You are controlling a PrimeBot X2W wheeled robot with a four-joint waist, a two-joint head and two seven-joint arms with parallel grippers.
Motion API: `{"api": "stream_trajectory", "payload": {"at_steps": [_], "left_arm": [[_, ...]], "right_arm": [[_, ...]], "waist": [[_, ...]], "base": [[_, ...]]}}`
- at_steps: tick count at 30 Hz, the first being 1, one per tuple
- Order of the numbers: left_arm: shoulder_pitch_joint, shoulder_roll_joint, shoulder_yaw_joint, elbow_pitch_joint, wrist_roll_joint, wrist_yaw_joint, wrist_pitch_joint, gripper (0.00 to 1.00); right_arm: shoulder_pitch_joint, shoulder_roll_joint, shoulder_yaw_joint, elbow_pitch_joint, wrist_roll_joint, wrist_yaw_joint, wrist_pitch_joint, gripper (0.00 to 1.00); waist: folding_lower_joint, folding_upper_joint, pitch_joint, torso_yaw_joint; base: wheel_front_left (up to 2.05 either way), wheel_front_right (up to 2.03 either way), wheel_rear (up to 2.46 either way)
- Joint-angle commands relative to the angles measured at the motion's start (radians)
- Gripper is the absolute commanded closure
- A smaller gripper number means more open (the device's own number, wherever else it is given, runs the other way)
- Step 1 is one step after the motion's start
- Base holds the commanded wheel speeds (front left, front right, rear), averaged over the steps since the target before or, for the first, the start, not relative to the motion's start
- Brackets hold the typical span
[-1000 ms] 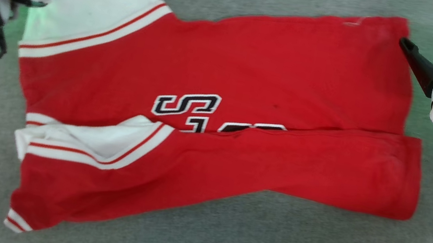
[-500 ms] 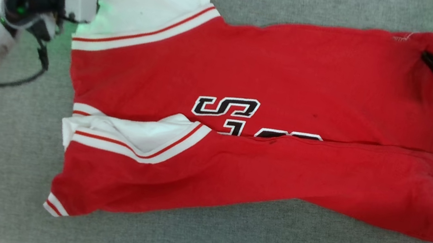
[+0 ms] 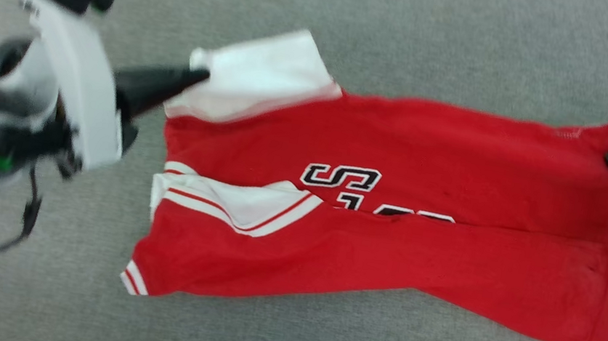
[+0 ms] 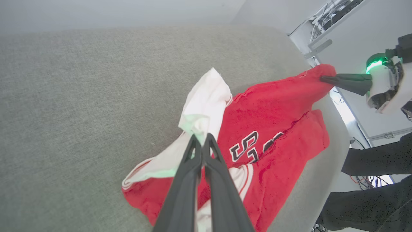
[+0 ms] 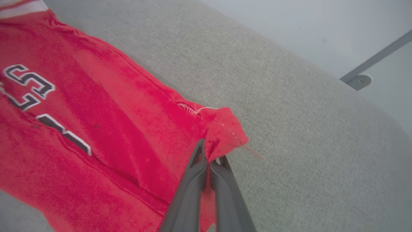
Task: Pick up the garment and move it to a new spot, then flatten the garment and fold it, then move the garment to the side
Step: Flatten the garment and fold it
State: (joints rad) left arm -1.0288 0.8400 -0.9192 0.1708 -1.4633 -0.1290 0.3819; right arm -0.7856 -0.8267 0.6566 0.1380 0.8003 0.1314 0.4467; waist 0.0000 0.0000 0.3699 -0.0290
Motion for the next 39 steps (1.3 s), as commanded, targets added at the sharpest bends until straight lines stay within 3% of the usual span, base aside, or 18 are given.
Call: {"api": "stream_trajectory", "payload": {"at_steps": [1,8,13,17,20,29,30,31,32,33,34,35,39], "left_arm": [[0.035,0.017,0.002,-0.034,-0.010,-0.002,-0.018,1.00],[0.259,0.158,-0.011,-0.290,-0.022,-0.002,-0.180,1.00],[0.368,0.187,-0.035,-0.355,-0.013,-0.002,-0.268,1.00],[0.411,0.165,-0.066,-0.319,0.017,-0.002,-0.297,1.00],[0.419,0.118,-0.089,-0.247,0.033,-0.002,-0.305,1.00],[0.349,0.002,-0.129,-0.075,0.076,-0.002,-0.320,1.00],[0.343,-0.003,-0.134,-0.074,0.078,-0.002,-0.328,0.87],[0.339,-0.005,-0.136,-0.073,0.083,-0.002,-0.340,0.67],[0.338,-0.004,-0.138,-0.073,0.086,-0.002,-0.353,0.51],[0.339,-0.002,-0.142,-0.078,0.090,-0.002,-0.367,0.16],[0.345,0.001,-0.143,-0.082,0.092,-0.002,-0.384,0.04],[0.352,0.005,-0.145,-0.085,0.094,-0.002,-0.402,0.00],[0.392,0.010,-0.140,-0.104,0.098,-0.002,-0.508,0.00]], "right_arm": [[0.024,-0.023,-0.007,-0.018,-0.003,-0.002,-0.010,1.00],[0.249,-0.114,-0.122,-0.141,0.014,-0.002,-0.054,1.00],[0.439,-0.114,-0.243,-0.186,0.000,-0.002,-0.079,1.00],[0.550,-0.079,-0.324,-0.202,-0.023,-0.002,-0.075,1.00],[0.595,-0.050,-0.354,-0.192,-0.064,-0.002,-0.077,1.00],[0.538,0.021,-0.316,-0.144,-0.141,-0.002,-0.062,1.00],[0.532,0.026,-0.313,-0.139,-0.143,-0.002,-0.065,1.00],[0.530,0.030,-0.315,-0.135,-0.143,-0.002,-0.068,0.86],[0.530,0.034,-0.325,-0.131,-0.141,-0.002,-0.073,0.52],[0.535,0.040,-0.340,-0.127,-0.140,-0.002,-0.080,0.00],[0.546,0.049,-0.354,-0.126,-0.131,-0.002,-0.084,0.00],[0.560,0.057,-0.367,-0.129,-0.116,-0.002,-0.084,0.00],[0.615,0.071,-0.452,-0.164,-0.063,-0.002,-0.062,0.00]], "waist": [[0.0000,0.0000,-0.053,0.044],[0.0000,0.0000,-0.074,0.083],[0.0000,0.0000,-0.065,0.107],[0.0000,0.0000,-0.051,0.112],[0.0000,0.0000,-0.038,0.112],[0.0000,0.0000,0.002,0.092],[0.0000,0.0000,0.000,0.091],[0.0000,0.0000,-0.002,0.091],[0.0000,0.0000,-0.006,0.091],[0.0000,0.0000,-0.011,0.091],[0.0000,0.0000,-0.018,0.091],[0.0000,0.0000,-0.025,0.093],[0.0000,0.0000,-0.052,0.103]], "base": [[0.00,0.00,0.00],[0.00,0.00,0.00],[0.00,0.00,0.00],[0.00,0.00,0.00],[0.00,0.00,0.00],[0.00,0.00,0.00],[0.00,0.00,0.00],[0.00,0.00,0.00],[0.00,0.00,0.00],[0.00,0.00,0.00],[0.00,0.00,0.00],[0.00,0.00,0.00],[0.00,0.00,0.00]]}}
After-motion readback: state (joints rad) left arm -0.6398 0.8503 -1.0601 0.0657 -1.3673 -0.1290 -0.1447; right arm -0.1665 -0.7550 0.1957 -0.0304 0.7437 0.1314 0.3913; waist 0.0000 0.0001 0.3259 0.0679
